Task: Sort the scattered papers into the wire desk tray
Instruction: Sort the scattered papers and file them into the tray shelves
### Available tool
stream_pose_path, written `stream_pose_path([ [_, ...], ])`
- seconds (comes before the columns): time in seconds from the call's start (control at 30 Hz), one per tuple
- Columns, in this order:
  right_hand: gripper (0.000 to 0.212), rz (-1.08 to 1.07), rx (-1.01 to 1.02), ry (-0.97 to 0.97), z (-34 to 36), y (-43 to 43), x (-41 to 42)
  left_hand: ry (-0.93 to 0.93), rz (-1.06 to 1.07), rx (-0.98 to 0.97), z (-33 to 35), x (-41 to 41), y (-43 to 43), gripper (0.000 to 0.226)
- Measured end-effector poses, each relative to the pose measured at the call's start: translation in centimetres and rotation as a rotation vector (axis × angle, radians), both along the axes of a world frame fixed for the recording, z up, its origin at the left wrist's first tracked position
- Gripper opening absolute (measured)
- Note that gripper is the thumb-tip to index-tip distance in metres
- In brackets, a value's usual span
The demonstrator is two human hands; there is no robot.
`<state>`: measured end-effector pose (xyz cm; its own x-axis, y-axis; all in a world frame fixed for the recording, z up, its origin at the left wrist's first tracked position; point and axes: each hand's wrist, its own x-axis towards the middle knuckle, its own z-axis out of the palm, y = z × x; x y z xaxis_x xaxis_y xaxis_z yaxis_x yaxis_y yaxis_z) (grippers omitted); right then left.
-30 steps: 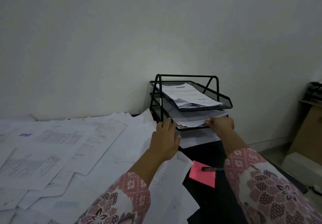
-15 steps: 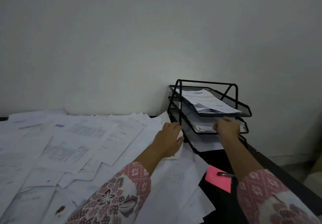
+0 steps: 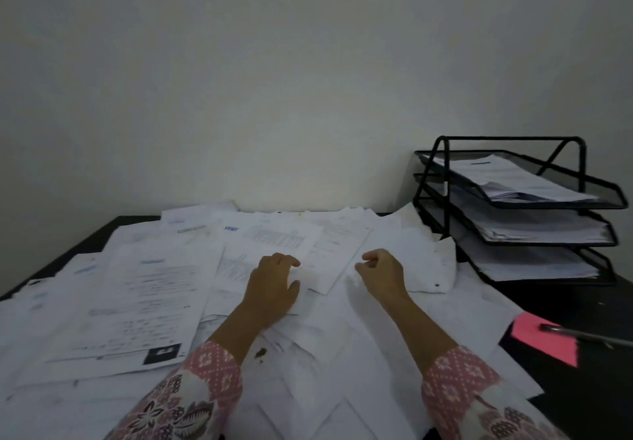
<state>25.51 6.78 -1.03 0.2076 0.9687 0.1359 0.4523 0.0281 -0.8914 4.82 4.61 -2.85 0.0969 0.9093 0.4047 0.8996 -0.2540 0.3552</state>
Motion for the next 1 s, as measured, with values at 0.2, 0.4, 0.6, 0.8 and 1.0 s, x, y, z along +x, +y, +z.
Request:
stream_pose_path([
  [0.2,0.033,-0.019,-0.052,-0.214,-0.9,0.6,-4.6,-0.105,0.068,-0.083,-1.2,-3.7,-0.8,0.065],
  [0.4,0.054,-0.083,-0.191,-0.141,-0.3,2.3,-6.6,-0.222,0.006,0.090,-2.3,-3.9,-0.7,0.023],
  [0.6,0.042,-0.098,-0.228,-0.005,-0.5,3.6,-6.3,-0.233,-0.020,0.220,-2.3,-3.9,-0.4,0.010],
  [0.8,0.022,-0.027,-0.225,0.002,0.2,4.1,-4.9,-0.214,0.028,0.248,-1.2,-3.6,0.1,0.021],
  [1.0,0.026,0.099,-0.318,0.000,1.2,3.3,-2.9,-0.334,-0.027,0.265,0.0,-1.4,0.3,0.018],
])
